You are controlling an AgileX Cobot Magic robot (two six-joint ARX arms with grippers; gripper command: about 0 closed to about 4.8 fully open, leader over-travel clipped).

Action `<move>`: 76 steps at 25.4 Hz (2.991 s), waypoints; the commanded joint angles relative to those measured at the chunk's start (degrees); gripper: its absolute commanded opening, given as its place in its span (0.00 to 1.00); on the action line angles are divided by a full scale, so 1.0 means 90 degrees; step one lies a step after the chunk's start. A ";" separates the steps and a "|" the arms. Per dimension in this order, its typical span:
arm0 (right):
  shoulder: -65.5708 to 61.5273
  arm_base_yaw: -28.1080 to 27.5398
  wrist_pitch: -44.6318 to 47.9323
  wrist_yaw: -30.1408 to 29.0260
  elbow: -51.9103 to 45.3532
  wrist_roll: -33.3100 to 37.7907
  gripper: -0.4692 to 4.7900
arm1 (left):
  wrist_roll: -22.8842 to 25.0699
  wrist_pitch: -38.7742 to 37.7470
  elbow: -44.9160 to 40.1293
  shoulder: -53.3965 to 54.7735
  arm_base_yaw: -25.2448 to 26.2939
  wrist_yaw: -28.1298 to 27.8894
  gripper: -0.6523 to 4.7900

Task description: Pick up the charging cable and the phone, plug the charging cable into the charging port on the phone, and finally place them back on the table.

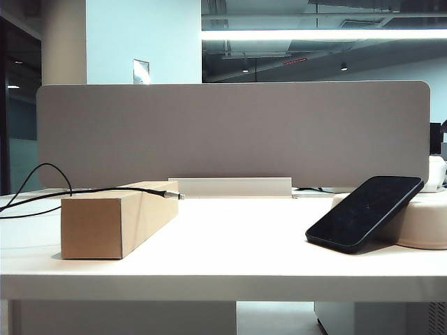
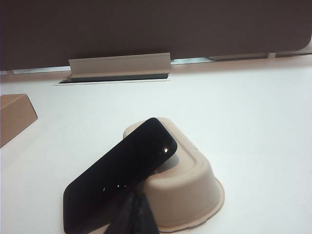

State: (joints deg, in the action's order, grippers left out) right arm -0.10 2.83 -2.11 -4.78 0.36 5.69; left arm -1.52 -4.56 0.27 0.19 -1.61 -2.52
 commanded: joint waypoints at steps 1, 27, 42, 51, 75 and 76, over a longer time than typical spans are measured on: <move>0.0012 -0.0007 0.0061 -0.0010 -0.0036 -0.0012 0.08 | 0.0002 0.0041 0.0019 0.0005 -0.0010 0.0022 0.11; 0.0012 -0.0007 0.0070 0.0015 -0.0036 0.0029 0.08 | 0.0000 0.0044 0.0019 0.0005 -0.0010 0.0022 0.11; -0.0046 -0.0005 -0.0092 0.0095 0.0454 0.0027 0.08 | -0.0070 0.0078 0.0056 0.0005 -0.0010 0.0294 0.11; -0.0243 -0.0005 -0.0617 0.0087 0.1154 0.0032 0.08 | -0.0070 0.0097 0.0379 0.0005 -0.0012 0.0665 0.11; -0.3109 -0.0002 -0.0916 -0.0656 0.2431 0.1926 0.22 | -0.0085 -0.0245 0.1168 0.0007 -0.0012 0.1586 0.11; -0.3237 -0.0002 -0.0906 -0.0656 0.2431 0.1948 0.25 | -0.0083 -0.0245 0.1168 0.0007 -0.0012 0.1591 0.11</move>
State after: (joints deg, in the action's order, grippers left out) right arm -27.81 2.85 -11.09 -10.57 21.98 22.15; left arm -2.20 -7.20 10.48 0.19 -1.61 11.09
